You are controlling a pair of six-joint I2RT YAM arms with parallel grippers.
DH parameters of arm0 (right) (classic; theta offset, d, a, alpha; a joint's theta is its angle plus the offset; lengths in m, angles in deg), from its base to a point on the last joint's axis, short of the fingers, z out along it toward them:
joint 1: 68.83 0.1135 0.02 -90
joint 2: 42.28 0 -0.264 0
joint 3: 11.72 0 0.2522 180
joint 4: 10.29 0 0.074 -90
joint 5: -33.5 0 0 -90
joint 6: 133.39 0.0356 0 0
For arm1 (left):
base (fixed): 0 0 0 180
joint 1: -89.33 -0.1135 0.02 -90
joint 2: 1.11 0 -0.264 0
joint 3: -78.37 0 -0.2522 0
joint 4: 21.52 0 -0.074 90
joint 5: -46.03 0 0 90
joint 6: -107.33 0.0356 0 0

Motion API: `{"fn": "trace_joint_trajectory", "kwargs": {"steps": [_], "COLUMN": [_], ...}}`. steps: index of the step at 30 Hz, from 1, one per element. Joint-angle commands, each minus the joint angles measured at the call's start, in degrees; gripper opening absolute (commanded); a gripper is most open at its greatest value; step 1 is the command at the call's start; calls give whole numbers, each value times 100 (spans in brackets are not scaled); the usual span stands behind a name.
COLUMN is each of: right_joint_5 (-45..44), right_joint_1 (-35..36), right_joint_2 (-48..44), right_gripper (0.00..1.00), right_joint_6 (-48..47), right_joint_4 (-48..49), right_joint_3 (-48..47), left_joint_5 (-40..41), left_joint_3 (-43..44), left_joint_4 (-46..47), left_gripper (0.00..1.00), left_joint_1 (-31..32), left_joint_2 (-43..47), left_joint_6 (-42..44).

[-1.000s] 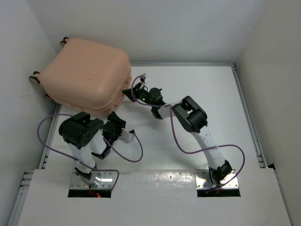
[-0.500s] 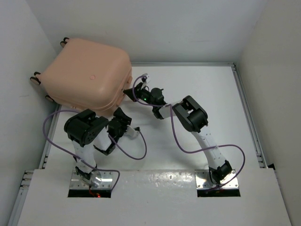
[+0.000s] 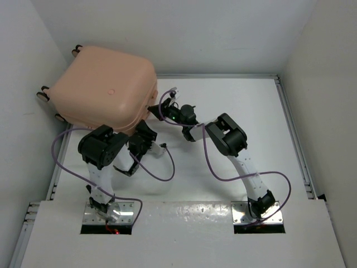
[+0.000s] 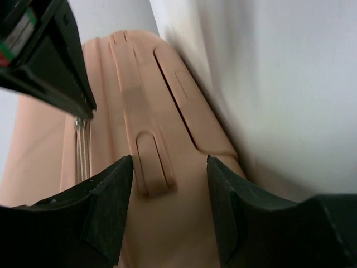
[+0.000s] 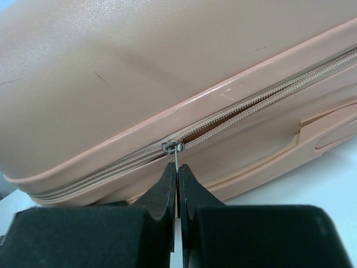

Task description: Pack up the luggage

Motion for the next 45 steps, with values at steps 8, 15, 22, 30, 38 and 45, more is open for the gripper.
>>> {"fn": "trace_joint_trajectory", "kwargs": {"steps": [8,15,22,30,38,45], "right_joint_5": [70,88,53,-79,-194,-70], "right_joint_1": [-329,-321,-329,-478,-768,-1112], "right_joint_2": [-57,-49,-84,-49,-22,-101], "right_gripper": [0,0,0,0,0,0], "right_joint_6": [18,26,-52,-158,-342,-545], "right_joint_4": [156,156,103,-99,-337,-407], "right_joint_3": [96,70,114,52,-62,236], "left_joint_5": [-535,-597,-176,-43,-245,-482], "left_joint_3": [1167,1870,1906,643,-1483,-2083], "left_joint_4": [3016,3016,3016,3016,2920,884], "left_gripper": [59,50,0,0,0,0], "left_joint_1": [-678,-906,-906,-906,-854,-1161], "left_joint_2": [-1131,-1720,-1730,-834,879,3023], "left_joint_6": [489,796,929,789,542,173]}}
